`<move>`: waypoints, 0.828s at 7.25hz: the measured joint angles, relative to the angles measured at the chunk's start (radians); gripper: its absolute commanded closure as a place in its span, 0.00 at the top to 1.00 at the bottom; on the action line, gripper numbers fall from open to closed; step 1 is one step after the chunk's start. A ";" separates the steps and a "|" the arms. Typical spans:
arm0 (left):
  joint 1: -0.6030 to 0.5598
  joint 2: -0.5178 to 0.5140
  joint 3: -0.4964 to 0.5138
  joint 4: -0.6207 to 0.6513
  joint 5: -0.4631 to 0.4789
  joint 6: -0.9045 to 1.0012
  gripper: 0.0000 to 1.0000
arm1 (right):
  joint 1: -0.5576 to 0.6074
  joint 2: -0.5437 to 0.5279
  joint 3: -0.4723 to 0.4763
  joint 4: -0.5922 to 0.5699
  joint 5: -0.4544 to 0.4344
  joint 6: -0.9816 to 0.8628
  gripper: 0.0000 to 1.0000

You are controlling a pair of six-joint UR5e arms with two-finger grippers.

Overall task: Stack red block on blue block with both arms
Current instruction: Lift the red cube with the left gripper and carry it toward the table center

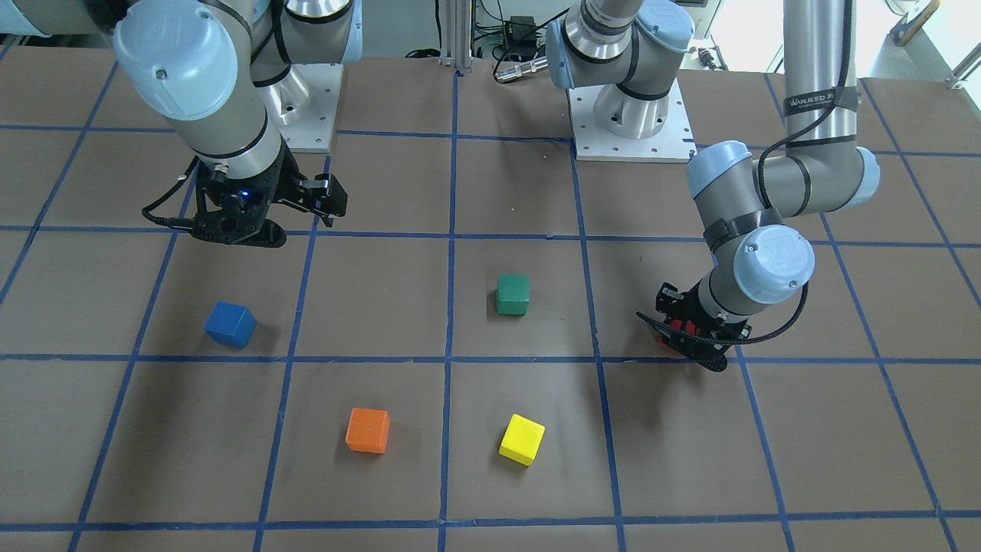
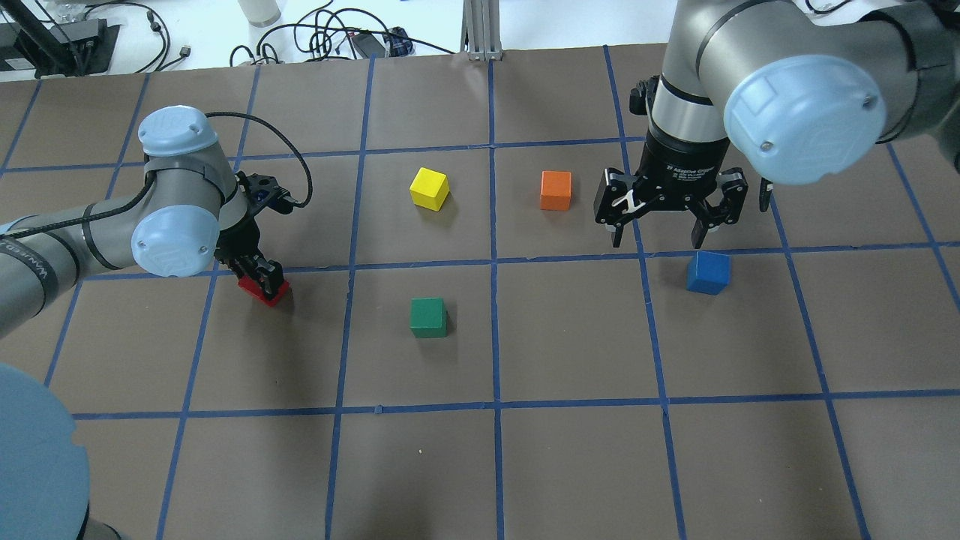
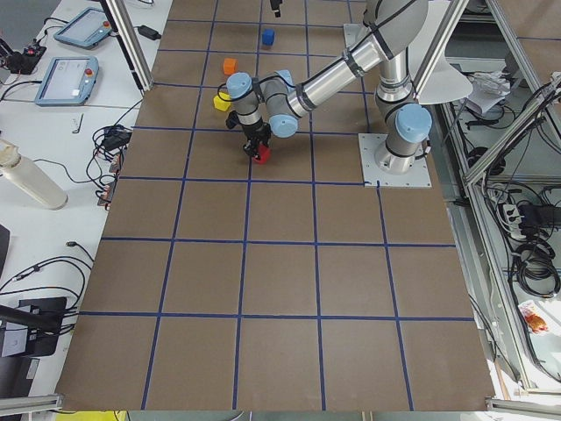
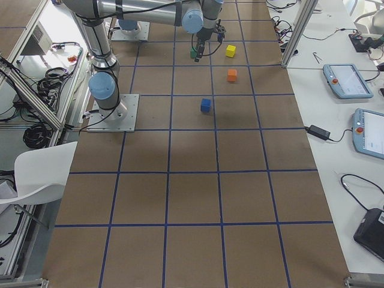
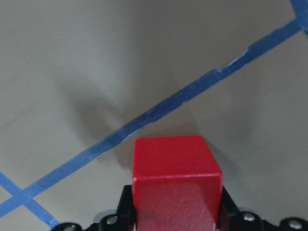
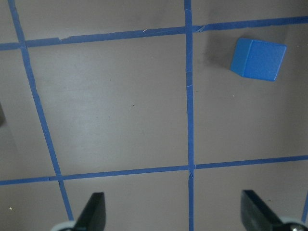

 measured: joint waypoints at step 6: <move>-0.077 0.025 0.142 -0.071 -0.006 -0.164 0.00 | 0.000 0.000 0.000 -0.024 -0.007 -0.002 1.00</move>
